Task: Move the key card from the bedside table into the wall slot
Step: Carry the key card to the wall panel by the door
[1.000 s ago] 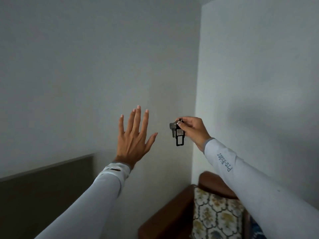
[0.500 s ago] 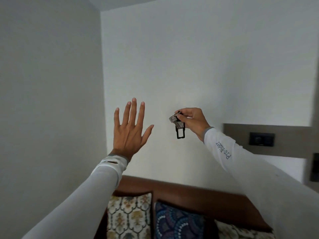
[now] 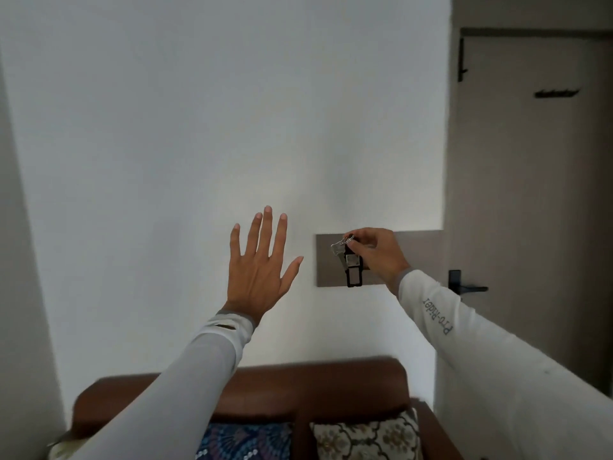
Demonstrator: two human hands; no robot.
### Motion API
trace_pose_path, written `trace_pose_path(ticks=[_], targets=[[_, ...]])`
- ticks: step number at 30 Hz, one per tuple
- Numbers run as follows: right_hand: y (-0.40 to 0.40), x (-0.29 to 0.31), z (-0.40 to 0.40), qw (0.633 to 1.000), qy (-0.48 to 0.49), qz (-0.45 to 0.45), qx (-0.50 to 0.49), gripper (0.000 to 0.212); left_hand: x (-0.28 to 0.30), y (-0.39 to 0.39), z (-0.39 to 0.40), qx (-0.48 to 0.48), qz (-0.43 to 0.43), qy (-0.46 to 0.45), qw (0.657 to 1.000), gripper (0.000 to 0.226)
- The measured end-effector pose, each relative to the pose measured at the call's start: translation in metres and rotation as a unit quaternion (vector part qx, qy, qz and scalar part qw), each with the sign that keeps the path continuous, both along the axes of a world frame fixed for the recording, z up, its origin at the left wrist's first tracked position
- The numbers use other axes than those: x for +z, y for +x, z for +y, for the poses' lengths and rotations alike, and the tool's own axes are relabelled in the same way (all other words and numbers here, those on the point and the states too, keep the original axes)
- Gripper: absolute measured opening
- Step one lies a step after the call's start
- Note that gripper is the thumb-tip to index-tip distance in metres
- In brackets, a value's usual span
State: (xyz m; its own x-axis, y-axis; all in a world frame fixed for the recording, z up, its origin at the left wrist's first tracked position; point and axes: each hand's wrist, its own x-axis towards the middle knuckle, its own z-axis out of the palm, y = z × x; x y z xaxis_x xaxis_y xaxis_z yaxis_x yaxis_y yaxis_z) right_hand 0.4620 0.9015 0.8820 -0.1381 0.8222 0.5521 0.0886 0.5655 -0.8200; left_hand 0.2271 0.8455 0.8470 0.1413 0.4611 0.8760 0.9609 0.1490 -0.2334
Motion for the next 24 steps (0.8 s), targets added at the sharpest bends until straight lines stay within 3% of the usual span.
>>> trace_pose_path(ticks=[15, 24], targets=[[0.109, -0.017, 0.169, 0.997, 0.017, -0.023, -0.068, 0.019, -0.027, 0.097, 0.215, -0.059, -0.014, 0.012, 0.998, 0.078], [0.137, -0.009, 0.244, 0.998, 0.014, -0.041, -0.044, 0.021, -0.023, 0.12, 0.273, -0.047, -0.016, 0.024, 0.998, 0.077]])
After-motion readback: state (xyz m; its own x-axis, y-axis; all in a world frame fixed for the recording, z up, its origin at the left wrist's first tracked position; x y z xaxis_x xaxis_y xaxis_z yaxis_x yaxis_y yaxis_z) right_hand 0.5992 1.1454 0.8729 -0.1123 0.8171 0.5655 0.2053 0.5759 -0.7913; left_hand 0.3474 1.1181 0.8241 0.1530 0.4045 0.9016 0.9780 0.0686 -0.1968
